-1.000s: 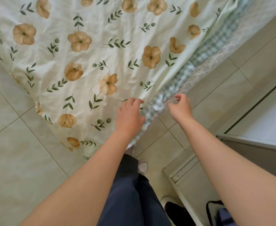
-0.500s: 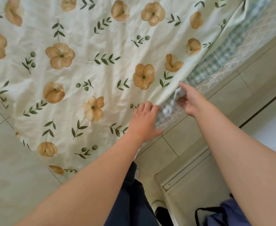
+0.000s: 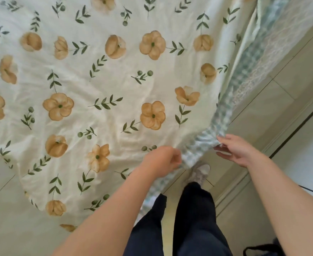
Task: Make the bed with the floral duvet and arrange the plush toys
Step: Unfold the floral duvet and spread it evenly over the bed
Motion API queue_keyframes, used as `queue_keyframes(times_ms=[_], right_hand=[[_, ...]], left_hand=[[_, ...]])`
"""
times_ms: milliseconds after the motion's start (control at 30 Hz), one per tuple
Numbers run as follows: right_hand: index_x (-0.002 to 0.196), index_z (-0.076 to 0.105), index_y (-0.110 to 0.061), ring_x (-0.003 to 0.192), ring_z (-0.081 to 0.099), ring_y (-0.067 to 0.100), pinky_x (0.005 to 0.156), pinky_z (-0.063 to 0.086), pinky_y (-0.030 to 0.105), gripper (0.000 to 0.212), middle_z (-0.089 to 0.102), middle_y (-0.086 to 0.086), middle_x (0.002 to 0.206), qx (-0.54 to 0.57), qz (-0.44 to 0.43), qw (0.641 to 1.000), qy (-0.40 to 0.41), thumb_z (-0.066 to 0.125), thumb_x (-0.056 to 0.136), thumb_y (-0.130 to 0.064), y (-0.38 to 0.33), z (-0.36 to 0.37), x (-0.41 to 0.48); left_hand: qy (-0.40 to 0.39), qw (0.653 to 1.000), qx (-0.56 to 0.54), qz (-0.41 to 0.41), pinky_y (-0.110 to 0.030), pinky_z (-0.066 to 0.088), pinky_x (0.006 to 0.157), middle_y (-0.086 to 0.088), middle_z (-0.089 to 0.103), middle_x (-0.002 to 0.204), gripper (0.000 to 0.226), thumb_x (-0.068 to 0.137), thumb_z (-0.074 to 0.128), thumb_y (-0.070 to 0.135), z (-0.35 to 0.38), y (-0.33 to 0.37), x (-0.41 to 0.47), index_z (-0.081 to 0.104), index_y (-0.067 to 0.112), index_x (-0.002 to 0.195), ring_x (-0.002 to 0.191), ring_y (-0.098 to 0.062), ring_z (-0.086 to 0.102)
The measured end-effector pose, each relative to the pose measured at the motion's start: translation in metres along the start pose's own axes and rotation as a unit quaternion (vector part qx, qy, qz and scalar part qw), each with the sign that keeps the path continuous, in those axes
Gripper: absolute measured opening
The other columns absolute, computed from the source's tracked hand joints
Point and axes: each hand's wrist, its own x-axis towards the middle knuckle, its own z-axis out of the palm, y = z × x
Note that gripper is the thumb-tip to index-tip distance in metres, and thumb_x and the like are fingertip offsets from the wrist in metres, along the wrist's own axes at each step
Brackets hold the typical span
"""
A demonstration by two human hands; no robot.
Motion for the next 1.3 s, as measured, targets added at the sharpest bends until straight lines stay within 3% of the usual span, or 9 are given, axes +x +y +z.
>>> queue_keyframes(times_ms=[100, 200, 267, 400, 533, 667, 1033, 1167, 1300], right_hand=[[0.09, 0.055, -0.012, 0.072, 0.065, 0.016, 0.071, 0.05, 0.031, 0.005, 0.063, 0.009, 0.093, -0.123, -0.082, 0.982, 0.114, 0.058, 0.094, -0.012, -0.032, 0.003, 0.009], [0.126, 0.044, -0.018, 0.091, 0.054, 0.008, 0.073, 0.051, 0.027, 0.051, 0.05, 0.0, 0.121, -0.047, -0.2, 0.963, 0.174, 0.059, 0.082, 0.001, -0.068, 0.004, 0.004], [0.14, 0.036, -0.029, 0.114, 0.046, 0.013, 0.087, 0.051, 0.032, 0.071, 0.036, -0.003, 0.143, -0.045, -0.282, 0.948, 0.143, 0.056, 0.079, 0.002, -0.088, 0.001, -0.002], [0.145, 0.033, -0.039, 0.147, 0.015, 0.019, 0.117, 0.019, 0.048, 0.07, 0.018, -0.007, 0.16, -0.38, -0.377, 0.844, 0.026, 0.056, 0.083, -0.015, -0.106, -0.012, -0.011], [0.147, 0.035, -0.035, 0.15, 0.007, 0.019, 0.118, 0.002, 0.051, 0.063, 0.014, -0.003, 0.162, -0.583, -0.311, 0.749, -0.049, 0.053, 0.087, -0.023, -0.103, -0.034, -0.015], [0.146, 0.038, -0.026, 0.149, 0.008, 0.022, 0.119, 0.014, 0.048, 0.06, 0.013, -0.003, 0.162, -0.497, -0.31, 0.809, -0.055, 0.051, 0.089, -0.015, -0.105, -0.064, -0.02], [0.127, 0.053, -0.021, 0.119, 0.047, 0.01, 0.092, 0.042, 0.026, 0.041, 0.051, -0.004, 0.131, -0.092, -0.332, 0.938, 0.026, 0.051, 0.088, -0.006, -0.153, -0.097, -0.005], [0.137, 0.042, -0.023, 0.103, 0.051, 0.011, 0.08, 0.044, 0.023, 0.053, 0.043, -0.002, 0.138, -0.03, -0.268, 0.962, 0.036, 0.054, 0.087, -0.007, -0.182, -0.108, 0.022], [0.148, 0.022, -0.023, 0.108, 0.064, 0.022, 0.097, 0.051, 0.036, 0.073, 0.024, 0.004, 0.155, 0.02, -0.222, 0.974, 0.028, 0.053, 0.087, -0.001, -0.223, -0.116, 0.044]], left_hand=[[0.248, 0.968, 0.035, 0.036, -0.038, 0.042, 0.097, 0.006, 0.059, 0.12, 0.024, 0.087, 0.065, 0.035, -0.015, 0.013, 0.011, 0.061, 0.027, 0.11, 0.112, -0.017, 0.054], [0.415, 0.904, 0.056, -0.081, -0.049, 0.017, 0.116, 0.002, 0.022, 0.156, 0.059, 0.092, 0.056, 0.037, -0.05, 0.018, 0.031, 0.031, 0.032, 0.146, 0.143, -0.023, 0.02], [0.37, 0.913, 0.058, -0.162, -0.056, 0.005, 0.116, 0.003, -0.009, 0.161, 0.071, 0.094, 0.047, 0.043, -0.07, 0.014, 0.049, 0.005, 0.038, 0.152, 0.148, -0.025, -0.006], [0.025, 0.959, 0.219, -0.176, -0.066, -0.003, 0.112, -0.001, -0.041, 0.15, 0.086, 0.092, 0.048, 0.039, -0.053, 0.016, 0.053, -0.018, 0.046, 0.146, 0.141, -0.033, -0.03], [-0.083, 0.971, 0.192, -0.116, -0.051, 0.018, 0.117, 0.005, -0.016, 0.16, 0.07, 0.092, 0.046, 0.017, -0.029, 0.058, 0.039, 0.015, 0.042, 0.15, 0.148, -0.03, -0.008], [0.055, 0.988, 0.123, -0.081, -0.038, 0.045, 0.096, 0.005, 0.046, 0.142, 0.034, 0.093, 0.049, 0.021, -0.05, 0.104, 0.06, 0.056, 0.03, 0.125, 0.121, -0.02, 0.049], [0.253, 0.956, 0.102, -0.109, -0.042, 0.036, 0.104, -0.005, 0.04, 0.144, 0.056, 0.088, 0.06, 0.03, -0.08, 0.172, 0.15, 0.042, 0.02, 0.14, 0.132, -0.028, 0.035], [0.217, 0.969, 0.104, -0.056, -0.038, 0.033, 0.108, -0.001, 0.037, 0.143, 0.066, 0.085, 0.065, 0.035, -0.078, 0.185, 0.178, 0.037, 0.021, 0.143, 0.131, -0.024, 0.034], [0.205, 0.971, 0.102, -0.07, -0.035, 0.036, 0.101, -0.002, 0.037, 0.133, 0.08, 0.076, 0.07, 0.045, -0.079, 0.183, 0.197, 0.033, 0.021, 0.143, 0.119, -0.023, 0.037]])
